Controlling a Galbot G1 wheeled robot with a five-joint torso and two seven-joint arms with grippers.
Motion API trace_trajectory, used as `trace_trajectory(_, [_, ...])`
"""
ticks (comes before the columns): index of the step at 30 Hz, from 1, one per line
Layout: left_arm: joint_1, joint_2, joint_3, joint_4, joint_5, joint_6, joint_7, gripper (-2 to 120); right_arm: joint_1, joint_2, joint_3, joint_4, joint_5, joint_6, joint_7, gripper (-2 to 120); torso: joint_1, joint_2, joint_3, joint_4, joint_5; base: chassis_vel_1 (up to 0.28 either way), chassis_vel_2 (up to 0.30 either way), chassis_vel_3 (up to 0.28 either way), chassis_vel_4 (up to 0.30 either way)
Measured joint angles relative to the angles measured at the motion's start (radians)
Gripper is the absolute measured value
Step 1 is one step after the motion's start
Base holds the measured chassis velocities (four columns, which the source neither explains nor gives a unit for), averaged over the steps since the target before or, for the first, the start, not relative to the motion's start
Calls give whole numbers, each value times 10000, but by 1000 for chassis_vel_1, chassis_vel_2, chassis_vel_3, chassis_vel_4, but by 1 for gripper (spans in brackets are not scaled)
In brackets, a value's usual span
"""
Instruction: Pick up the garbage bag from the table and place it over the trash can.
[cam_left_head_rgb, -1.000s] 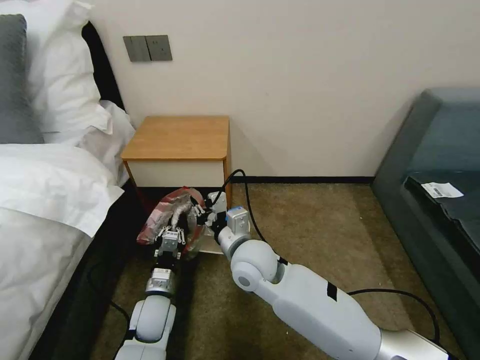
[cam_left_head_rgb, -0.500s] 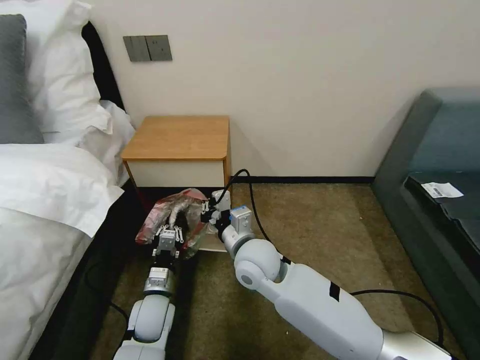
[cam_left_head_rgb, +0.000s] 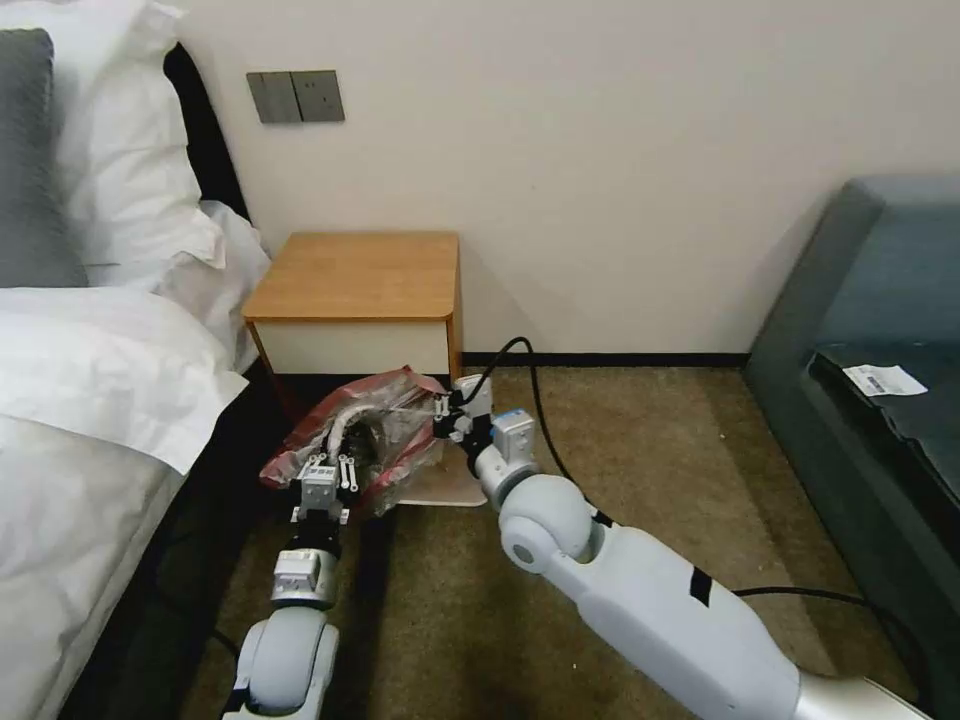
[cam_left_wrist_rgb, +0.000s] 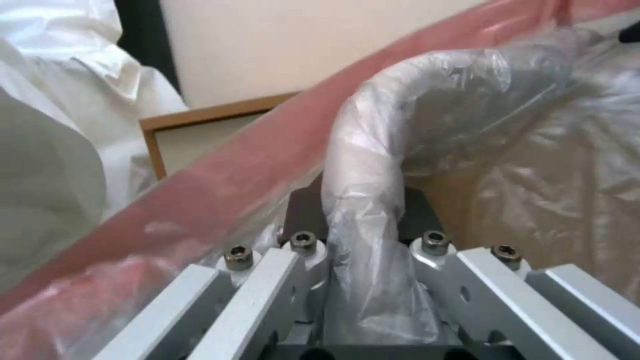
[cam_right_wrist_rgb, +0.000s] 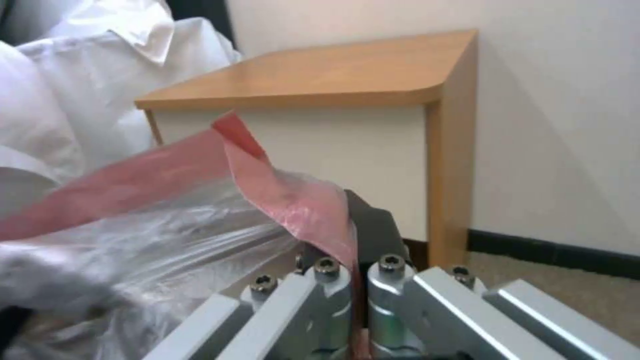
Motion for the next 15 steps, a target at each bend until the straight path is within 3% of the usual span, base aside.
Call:
trace_trajectory(8, [-9,3,-13,-134,-224,27,6,11,-356,-453,265,297,-32,44,-203,0,0,0,0,0,0,0,0,0,0])
trace_trajectory(15, [24,14,15,-741,-1301,361,141,11,-930,-974,813,457,-232,231,-564,0,-1,0,0,-1,0,0,0,0,0])
